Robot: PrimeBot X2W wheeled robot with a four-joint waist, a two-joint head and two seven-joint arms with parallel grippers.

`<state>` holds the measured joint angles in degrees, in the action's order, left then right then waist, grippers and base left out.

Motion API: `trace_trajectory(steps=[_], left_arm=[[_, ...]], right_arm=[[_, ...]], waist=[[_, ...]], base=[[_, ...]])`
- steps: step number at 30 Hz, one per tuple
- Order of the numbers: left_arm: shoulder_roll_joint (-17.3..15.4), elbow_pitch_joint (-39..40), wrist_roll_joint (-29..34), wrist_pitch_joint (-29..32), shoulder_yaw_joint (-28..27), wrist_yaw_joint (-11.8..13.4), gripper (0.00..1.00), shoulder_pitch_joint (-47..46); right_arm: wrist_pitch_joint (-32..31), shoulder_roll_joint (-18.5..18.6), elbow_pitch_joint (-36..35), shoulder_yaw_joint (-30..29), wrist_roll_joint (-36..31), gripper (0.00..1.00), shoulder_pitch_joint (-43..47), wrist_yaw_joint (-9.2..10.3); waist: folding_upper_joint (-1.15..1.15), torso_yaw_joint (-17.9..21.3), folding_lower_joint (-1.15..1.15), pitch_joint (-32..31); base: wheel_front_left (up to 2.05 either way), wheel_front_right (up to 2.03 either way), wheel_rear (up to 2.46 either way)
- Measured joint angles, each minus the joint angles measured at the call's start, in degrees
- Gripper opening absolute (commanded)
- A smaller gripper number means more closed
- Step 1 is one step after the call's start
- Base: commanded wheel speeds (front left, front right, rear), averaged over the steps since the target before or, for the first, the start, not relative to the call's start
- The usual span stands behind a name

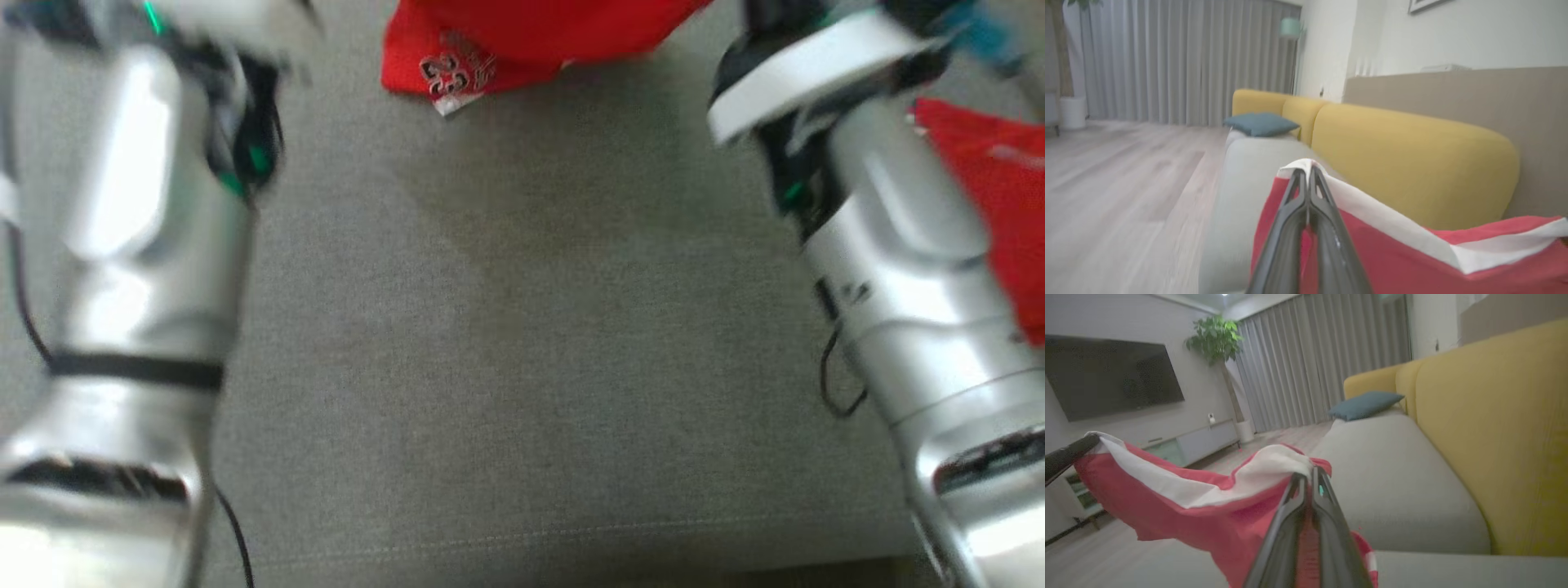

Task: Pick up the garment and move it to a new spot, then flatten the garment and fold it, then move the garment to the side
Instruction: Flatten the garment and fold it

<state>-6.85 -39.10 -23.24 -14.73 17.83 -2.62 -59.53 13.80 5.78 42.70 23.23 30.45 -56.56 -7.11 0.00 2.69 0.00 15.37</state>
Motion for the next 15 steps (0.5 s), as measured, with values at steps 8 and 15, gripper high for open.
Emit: trace_trajectory(steps=[8,15], left_arm=[[4.41,-2.74,1.21,0.01,-7.48,-2.50,0.00,13.84],[5.06,8.35,3.18,0.01,-11.06,-4.03,0.00,26.05]], right_arm=[[0.51,-0.45,3.96,4.46,4.54,0.00,7.54,0.00],[0.57,1.92,-6.50,3.14,4.33,0.00,22.04,0.00]], waist=[[0.00,-1.52,0.00,4.04],[0.00,-2.89,0.00,2.71]], base=[[0.00,0.00,0.00],[0.00,0.00,0.00]])
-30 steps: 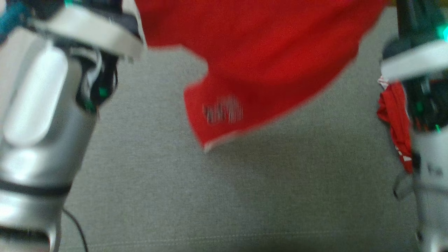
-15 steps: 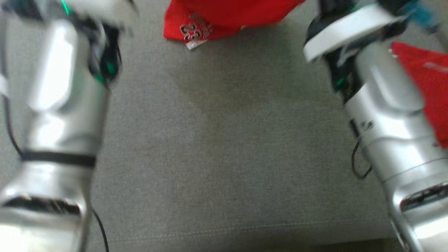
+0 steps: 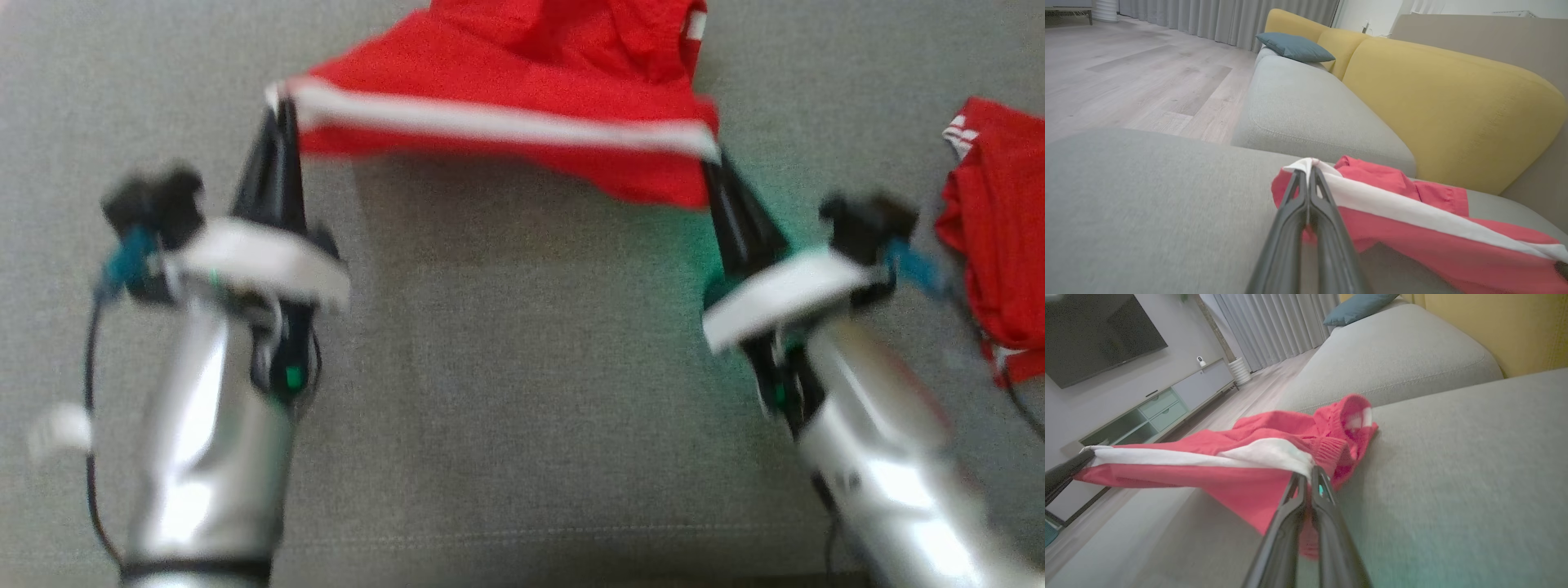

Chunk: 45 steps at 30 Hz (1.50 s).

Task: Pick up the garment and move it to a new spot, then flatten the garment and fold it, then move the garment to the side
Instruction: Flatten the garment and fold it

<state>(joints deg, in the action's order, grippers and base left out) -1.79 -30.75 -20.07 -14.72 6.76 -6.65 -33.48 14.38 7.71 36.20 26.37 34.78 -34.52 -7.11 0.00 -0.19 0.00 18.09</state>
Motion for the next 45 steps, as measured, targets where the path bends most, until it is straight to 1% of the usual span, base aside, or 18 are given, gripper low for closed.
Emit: trace_trajectory(steps=[3,4,5,11,16,21,26,31,34,37,39,42,45], left_arm=[[0.00,6.28,0.51,0.01,0.36,-0.42,0.00,8.35],[-0.08,9.81,0.51,0.01,1.49,-0.42,0.00,13.88],[-0.08,9.81,0.51,0.01,1.49,-0.42,0.00,13.88],[-0.20,16.99,1.58,0.01,3.82,-0.47,0.00,28.09],[-1.62,21.67,2.35,0.66,4.82,-0.36,0.00,36.05],[-1.91,28.66,2.32,4.00,5.38,1.55,0.00,42.98],[-2.63,34.16,2.18,6.47,5.38,2.72,0.00,47.35],[-3.98,35.41,2.11,7.67,5.30,2.71,0.00,46.80],[-4.81,34.78,2.10,7.72,5.19,2.59,0.00,43.47],[-5.25,32.86,1.78,8.11,4.88,1.97,0.00,36.67],[-5.16,30.50,0.32,8.04,4.02,1.54,0.00,31.20],[-5.42,25.79,0.08,8.01,3.94,0.74,0.00,22.57],[-5.45,19.79,-0.26,8.09,5.24,0.08,0.00,13.79]], right_arm=[[0.00,1.22,-4.93,-0.44,-1.27,0.00,7.35,0.00],[-0.01,2.10,-8.70,-1.27,-2.79,0.00,12.14,0.00],[-0.01,2.10,-8.70,-1.27,-2.79,0.00,12.14,0.00],[-0.36,3.13,-17.82,-5.50,-7.60,0.00,26.06,0.00],[-5.39,3.05,-27.16,-10.76,-11.73,0.00,36.89,0.00],[-11.78,1.55,-36.09,-14.63,-15.27,0.00,45.37,0.00],[-16.45,-0.25,-41.62,-16.49,-17.07,0.00,51.40,0.00],[-18.75,-1.93,-43.72,-17.03,-17.30,0.00,51.93,0.00],[-20.46,-3.01,-43.46,-17.27,-17.19,0.00,50.16,0.00],[-20.96,-3.74,-42.63,-17.11,-16.92,0.00,46.21,0.00],[-20.95,-3.90,-41.96,-16.80,-16.60,0.00,42.69,0.00],[-20.93,-4.33,-39.75,-16.53,-15.30,0.00,37.09,0.00],[-20.53,-4.53,-36.75,-17.02,-14.15,0.00,31.95,0.00]], waist=[[0.00,0.00,0.00,-1.62],[0.00,-0.07,0.00,-2.79],[0.00,-0.07,0.00,-2.79],[0.00,-0.50,0.00,-6.65],[0.00,-0.78,0.00,-9.83],[0.00,-0.82,0.00,-12.23],[0.00,-0.88,0.00,-13.31],[0.00,-0.16,0.00,-12.79],[0.00,0.24,0.00,-11.73],[0.00,0.59,0.00,-10.13],[0.00,0.80,0.00,-8.66],[0.00,1.08,0.00,-6.07],[0.00,1.37,0.00,-3.23]], base=[[0.00,0.00,0.00],[0.00,0.00,0.00],[0.00,0.00,0.00],[0.00,0.00,0.00],[0.00,0.00,0.00],[0.00,0.00,0.00],[0.00,0.00,0.00],[0.00,0.00,0.00],[0.00,0.00,0.00],[0.00,0.00,0.00],[0.00,0.00,0.00],[0.00,0.00,0.00],[0.00,0.00,0.00]])
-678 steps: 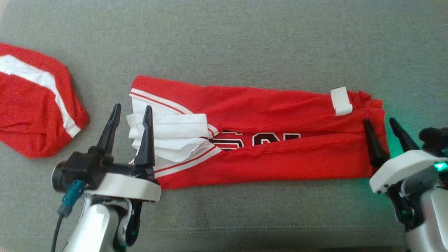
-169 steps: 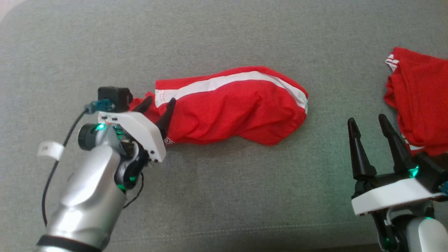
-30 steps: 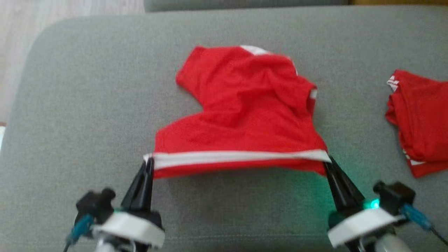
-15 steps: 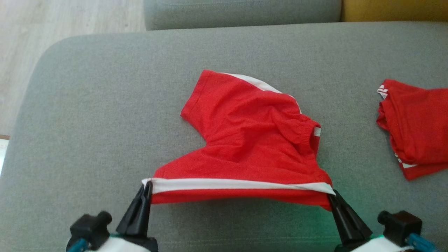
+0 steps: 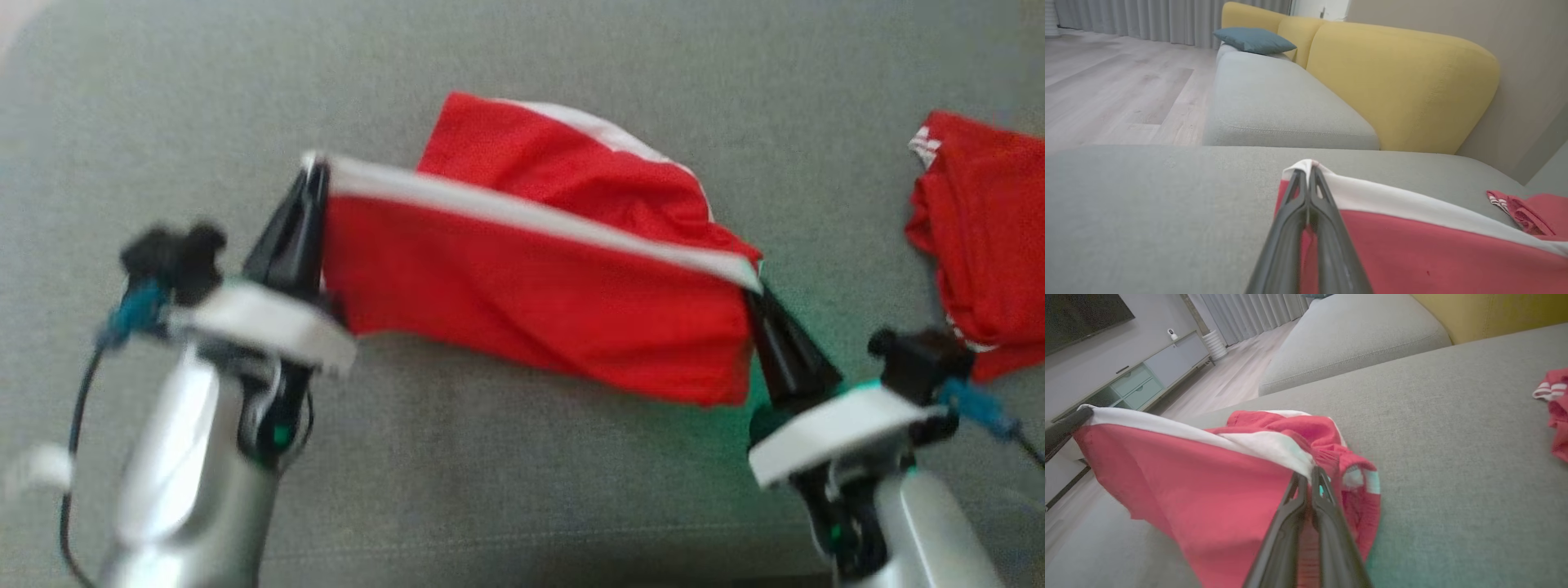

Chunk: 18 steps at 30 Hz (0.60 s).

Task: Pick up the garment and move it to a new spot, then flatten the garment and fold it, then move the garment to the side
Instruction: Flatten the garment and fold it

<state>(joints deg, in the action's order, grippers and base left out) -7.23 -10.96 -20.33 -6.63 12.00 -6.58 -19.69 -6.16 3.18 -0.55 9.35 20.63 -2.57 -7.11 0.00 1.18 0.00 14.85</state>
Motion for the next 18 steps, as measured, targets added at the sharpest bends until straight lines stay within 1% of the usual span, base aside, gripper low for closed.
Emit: trace_trajectory(steps=[4,9,12,13,18], left_arm=[[0.11,-9.38,0.00,-0.27,2.44,-0.49,0.00,-11.35],[0.46,-21.94,0.00,-2.60,5.99,-0.55,0.00,-22.84],[1.23,-28.85,-0.90,-3.72,8.31,-0.56,0.00,-28.08],[1.23,-28.85,-0.90,-3.72,8.31,-0.56,0.00,-28.08],[2.21,-38.15,-4.25,-5.05,11.57,-0.56,0.01,-34.04]], right_arm=[[1.23,-0.04,4.41,-1.15,0.51,0.00,-6.56,0.00],[3.91,-0.05,8.66,-1.12,2.69,0.00,-12.15,0.00],[5.39,-0.05,10.61,-0.68,3.70,0.00,-13.69,0.00],[5.39,-0.05,10.61,-0.68,3.70,0.00,-13.69,0.00],[7.82,-0.04,12.76,0.69,5.35,0.00,-15.89,0.00]], waist=[[0.00,0.71,0.00,3.74],[0.00,2.50,-0.01,7.59],[0.00,3.98,0.00,9.31],[0.00,3.98,0.00,9.31],[0.00,6.41,-0.01,11.42]], base=[[0.00,0.00,0.00],[0.00,0.00,0.00],[0.00,0.00,0.00],[0.00,0.00,0.00],[0.00,0.00,0.00]])
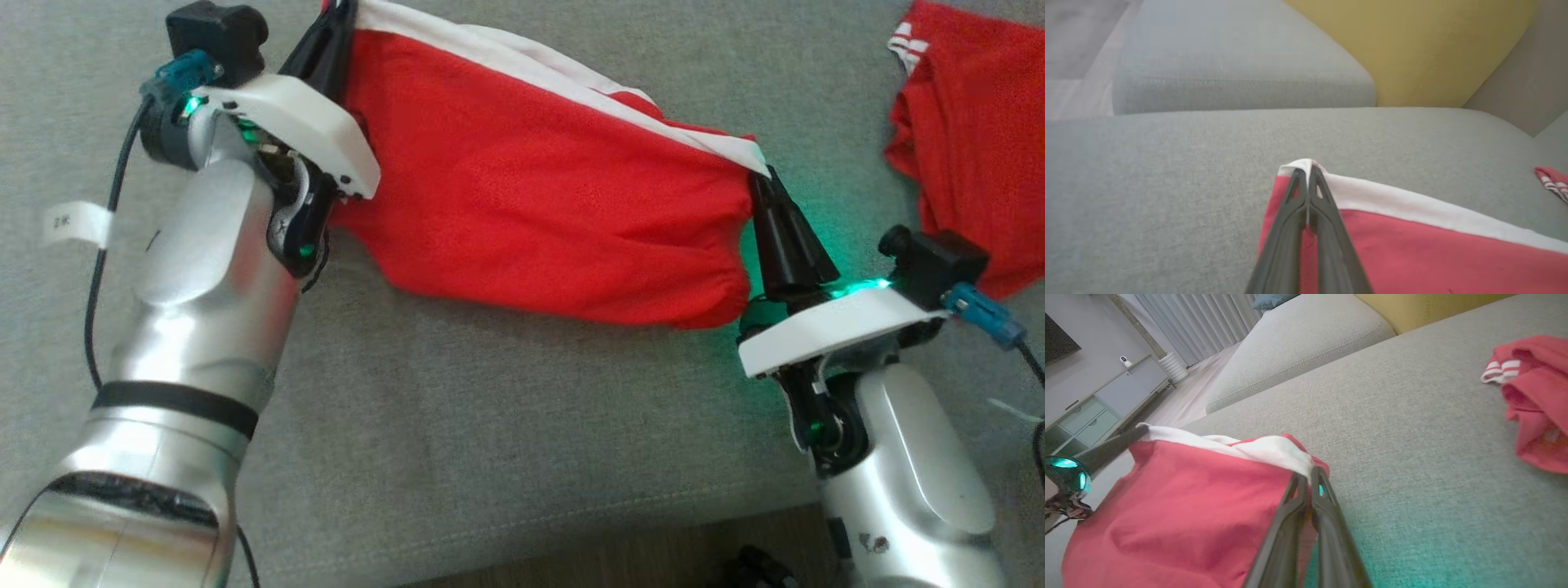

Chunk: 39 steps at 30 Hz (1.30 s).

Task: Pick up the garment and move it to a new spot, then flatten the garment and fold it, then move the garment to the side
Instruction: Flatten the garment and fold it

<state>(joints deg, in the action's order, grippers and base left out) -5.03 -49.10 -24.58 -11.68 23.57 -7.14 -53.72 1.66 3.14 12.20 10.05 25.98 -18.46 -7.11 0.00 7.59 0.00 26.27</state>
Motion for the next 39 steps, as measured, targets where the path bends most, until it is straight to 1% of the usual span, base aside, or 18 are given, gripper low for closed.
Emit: trace_trajectory(steps=[1,2,3,6,9,11,12,14,18,21,24,28,31,34,39], left_arm=[[0.04,-1.72,-0.80,0.01,0.47,0.00,0.34,-0.69],[0.07,-3.09,-1.63,0.00,0.78,0.00,1.00,-1.04],[0.07,-4.47,-2.33,0.04,1.34,0.00,1.00,-1.30],[0.00,-6.94,-3.74,-0.12,2.60,0.00,1.00,-1.38],[-0.22,-7.14,-3.74,-2.07,2.99,0.01,1.00,-1.38],[-0.47,-6.13,-3.37,-2.60,2.29,0.85,1.00,-1.12],[-0.58,-4.50,-2.96,-2.60,1.47,1.72,1.00,-0.56],[-0.94,2.00,-1.34,-2.61,-0.46,4.22,1.00,1.68],[-1.97,15.45,2.75,-2.71,-4.30,8.09,1.00,9.64],[-2.49,23.75,5.55,-2.82,-6.33,10.31,1.00,17.51],[-2.64,30.38,7.61,-2.87,-7.55,11.79,1.00,24.54],[-3.56,36.56,9.29,-3.01,-8.40,12.81,1.00,31.29],[-4.00,39.51,9.65,-3.02,-9.21,13.44,1.00,35.51],[-4.56,41.75,9.87,-3.02,-9.22,13.79,1.00,41.21],[-5.12,43.30,9.51,-2.98,-9.21,14.25,1.00,45.39]], right_arm=[[0.54,0.00,0.22,0.40,0.29,0.40,-0.34,0.00],[0.98,-0.01,0.47,0.70,0.35,0.87,-0.60,0.00],[1.49,-0.01,0.62,0.94,0.32,1.00,-0.89,0.00],[3.65,0.00,0.33,1.13,-1.49,1.00,-1.12,0.00],[5.67,0.02,-1.60,0.51,-4.61,1.00,-1.06,0.00],[6.58,0.13,-3.49,-0.36,-6.53,1.00,-0.87,0.00],[6.91,0.22,-4.57,-1.02,-7.32,1.00,-0.75,0.00],[6.92,0.69,-6.79,-2.34,-9.32,1.00,-0.47,0.00],[6.00,1.11,-10.36,-4.87,-12.01,1.00,1.81,0.00],[4.47,1.25,-12.15,-6.36,-13.04,1.00,4.49,0.00],[2.77,1.29,-13.73,-7.67,-13.55,1.00,6.76,0.00],[1.10,1.27,-15.67,-9.16,-14.08,1.00,9.88,0.00],[0.00,1.20,-16.57,-9.42,-14.12,1.00,12.65,0.00],[-1.23,0.94,-17.64,-9.57,-14.15,1.00,15.61,0.00],[-2.25,0.73,-18.83,-9.84,-14.41,1.00,17.26,0.00]], waist=[[0.00,0.39,0.00,0.30],[0.00,0.69,-0.01,0.53],[0.00,0.93,0.00,0.69],[0.00,0.97,0.00,0.46],[0.00,0.28,0.00,-0.21],[0.00,-0.38,0.00,-0.80],[0.00,-0.76,0.00,-1.13],[0.00,-1.61,0.00,-1.81],[0.00,-3.15,0.00,-3.76],[0.00,-4.26,0.00,-5.47],[0.00,-5.41,0.00,-7.21],[0.00,-6.75,0.01,-9.51],[0.00,-7.44,0.01,-11.22],[0.00,-7.84,0.01,-13.24],[0.00,-7.86,0.01,-14.75]], base=[[0.00,0.00,0.00],[0.00,0.00,0.00],[0.00,0.00,0.00],[0.00,0.00,0.00],[0.00,0.00,0.00],[0.00,0.00,0.00],[0.00,0.00,0.00],[0.00,0.00,0.00],[0.00,0.00,0.00],[0.00,0.00,0.00],[0.00,0.00,0.00],[0.00,0.00,0.00],[0.00,0.00,0.00],[0.00,0.00,0.00],[0.00,0.00,0.00]])
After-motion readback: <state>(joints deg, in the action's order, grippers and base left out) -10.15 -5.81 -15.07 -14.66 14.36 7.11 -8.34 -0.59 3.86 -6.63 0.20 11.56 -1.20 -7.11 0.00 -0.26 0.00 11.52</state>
